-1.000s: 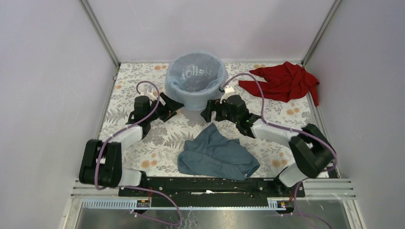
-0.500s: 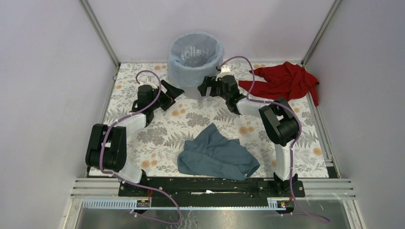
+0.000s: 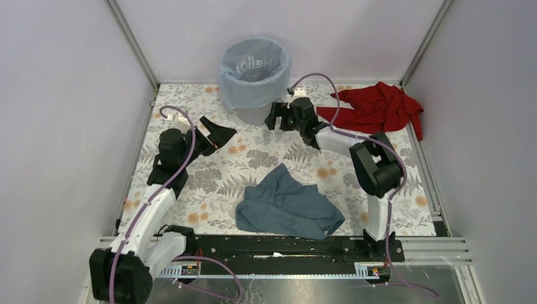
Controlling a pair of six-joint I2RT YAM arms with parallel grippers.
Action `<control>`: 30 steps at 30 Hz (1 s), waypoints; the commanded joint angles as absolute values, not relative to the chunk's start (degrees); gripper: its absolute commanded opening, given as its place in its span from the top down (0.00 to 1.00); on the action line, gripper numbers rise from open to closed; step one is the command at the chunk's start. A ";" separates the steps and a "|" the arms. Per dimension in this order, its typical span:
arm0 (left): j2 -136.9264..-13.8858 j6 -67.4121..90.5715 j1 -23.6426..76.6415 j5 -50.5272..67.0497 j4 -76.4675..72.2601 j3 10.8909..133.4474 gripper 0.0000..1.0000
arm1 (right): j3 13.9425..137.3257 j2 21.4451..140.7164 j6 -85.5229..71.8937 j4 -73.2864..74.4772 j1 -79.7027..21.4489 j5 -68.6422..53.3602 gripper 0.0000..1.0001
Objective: Put the trash bags into the trash bin
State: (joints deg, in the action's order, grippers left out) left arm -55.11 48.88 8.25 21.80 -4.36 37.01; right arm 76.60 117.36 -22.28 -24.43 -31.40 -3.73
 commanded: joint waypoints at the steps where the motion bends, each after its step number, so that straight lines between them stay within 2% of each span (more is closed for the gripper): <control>1: -50.82 45.88 10.27 23.35 -0.35 39.14 0.01 | 70.40 100.66 -24.01 -12.75 -31.74 -4.82 0.00; 8: -46.64 44.76 13.17 22.29 -0.11 39.86 0.01 | 60.21 78.04 -19.47 4.73 -31.75 -3.18 0.00; 12: -46.08 42.03 13.26 18.60 5.34 42.57 0.01 | 58.32 75.54 -21.25 2.99 -30.88 2.95 0.00; 16: -44.62 38.92 13.27 16.65 9.65 45.87 0.01 | 62.54 85.04 -30.06 -7.94 -26.06 2.87 0.00; 21: -41.72 35.26 13.26 14.37 18.26 50.96 0.01 | 79.07 104.82 -39.36 -15.60 -20.43 0.15 0.00; 30: -39.46 32.45 13.26 14.42 21.16 53.57 0.01 | 101.00 135.15 -57.03 -26.92 -17.90 -4.34 0.00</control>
State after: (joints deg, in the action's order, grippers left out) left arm -38.92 34.89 13.17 14.87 19.99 50.85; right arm 92.92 127.37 -45.87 -19.03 -17.54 -1.21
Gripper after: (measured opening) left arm 0.988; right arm 0.994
